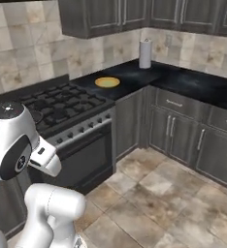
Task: Place the cold items (banana and garlic) from the fridge in one tupperware on the dining counter. Place the warm items (hot dog and kebab skewer) in the stove area in another tupperware.
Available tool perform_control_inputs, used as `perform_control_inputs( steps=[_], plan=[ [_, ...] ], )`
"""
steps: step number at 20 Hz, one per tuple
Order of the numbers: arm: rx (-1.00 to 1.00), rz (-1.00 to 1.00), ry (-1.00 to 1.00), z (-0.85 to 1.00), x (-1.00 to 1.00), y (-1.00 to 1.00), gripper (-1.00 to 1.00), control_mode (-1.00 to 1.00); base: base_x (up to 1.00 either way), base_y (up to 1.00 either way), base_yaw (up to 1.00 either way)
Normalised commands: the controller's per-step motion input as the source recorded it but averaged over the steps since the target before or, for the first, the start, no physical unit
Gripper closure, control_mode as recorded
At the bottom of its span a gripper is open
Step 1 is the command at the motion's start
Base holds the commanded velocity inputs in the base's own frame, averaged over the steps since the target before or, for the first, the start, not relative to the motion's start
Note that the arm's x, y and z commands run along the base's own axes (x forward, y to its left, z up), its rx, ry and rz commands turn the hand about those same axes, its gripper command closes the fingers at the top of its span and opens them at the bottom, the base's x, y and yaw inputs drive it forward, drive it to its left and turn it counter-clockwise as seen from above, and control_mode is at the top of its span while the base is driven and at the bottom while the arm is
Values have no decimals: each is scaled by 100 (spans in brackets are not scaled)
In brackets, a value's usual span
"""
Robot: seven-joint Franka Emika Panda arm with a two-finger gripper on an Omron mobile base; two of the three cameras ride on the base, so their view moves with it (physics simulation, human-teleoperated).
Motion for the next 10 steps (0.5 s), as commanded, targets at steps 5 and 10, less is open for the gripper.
perform_control_inputs(
  steps=[5, 10],
  plan=[
    [0, 0, 0, 0, 0, 0, -100, 100, 85, 0, 46],
    [0, 0, 0, 0, 0, 0, -100, 100, 55, 0, 57]
  ],
)
